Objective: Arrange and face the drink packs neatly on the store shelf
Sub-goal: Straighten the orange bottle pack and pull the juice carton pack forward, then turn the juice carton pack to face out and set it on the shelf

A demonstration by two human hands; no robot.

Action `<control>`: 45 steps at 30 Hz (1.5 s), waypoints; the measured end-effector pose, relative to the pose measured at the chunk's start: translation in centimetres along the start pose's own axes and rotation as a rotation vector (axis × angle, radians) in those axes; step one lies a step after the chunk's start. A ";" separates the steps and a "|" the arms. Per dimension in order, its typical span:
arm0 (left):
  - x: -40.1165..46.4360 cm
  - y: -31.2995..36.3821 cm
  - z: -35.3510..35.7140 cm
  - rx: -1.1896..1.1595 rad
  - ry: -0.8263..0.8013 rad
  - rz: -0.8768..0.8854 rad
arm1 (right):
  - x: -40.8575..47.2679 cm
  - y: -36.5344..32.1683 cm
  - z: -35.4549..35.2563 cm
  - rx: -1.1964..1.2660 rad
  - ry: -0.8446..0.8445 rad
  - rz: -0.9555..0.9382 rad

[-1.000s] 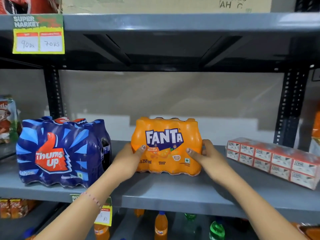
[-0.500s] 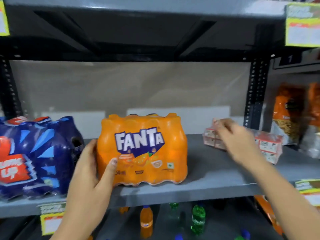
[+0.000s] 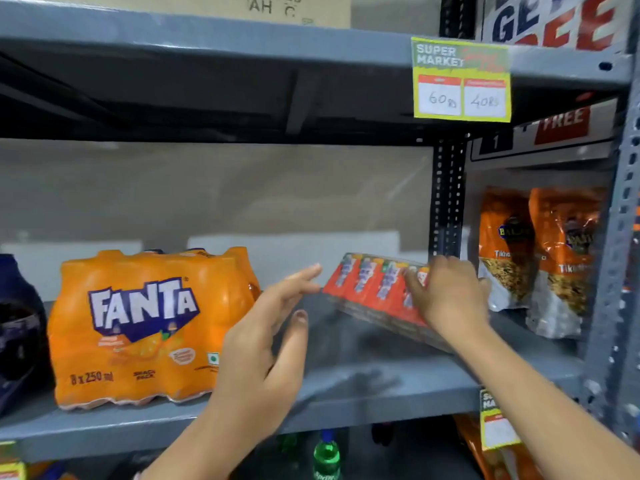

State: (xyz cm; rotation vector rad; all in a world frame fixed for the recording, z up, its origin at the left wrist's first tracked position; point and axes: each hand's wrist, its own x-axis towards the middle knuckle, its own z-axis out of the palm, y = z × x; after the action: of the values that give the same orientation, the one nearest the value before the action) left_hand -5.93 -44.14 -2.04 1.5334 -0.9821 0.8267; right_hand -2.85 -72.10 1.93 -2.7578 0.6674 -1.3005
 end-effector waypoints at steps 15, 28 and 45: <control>7.7 -3.8 8.4 -0.305 -0.233 -1.081 | -2.7 6.0 -1.6 1.293 -0.211 0.360; 6.4 -2.1 6.8 -0.031 0.052 -0.786 | -6.8 -0.7 -3.2 1.492 -0.660 0.089; 7.2 -3.8 7.3 0.021 -0.021 -0.907 | 0.3 6.9 1.6 1.202 -0.578 0.234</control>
State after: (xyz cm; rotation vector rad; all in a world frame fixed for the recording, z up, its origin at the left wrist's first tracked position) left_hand 0.58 -52.13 1.56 1.7654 -0.2077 0.1687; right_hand -4.05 -78.69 -0.27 -1.7865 0.0641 -0.4777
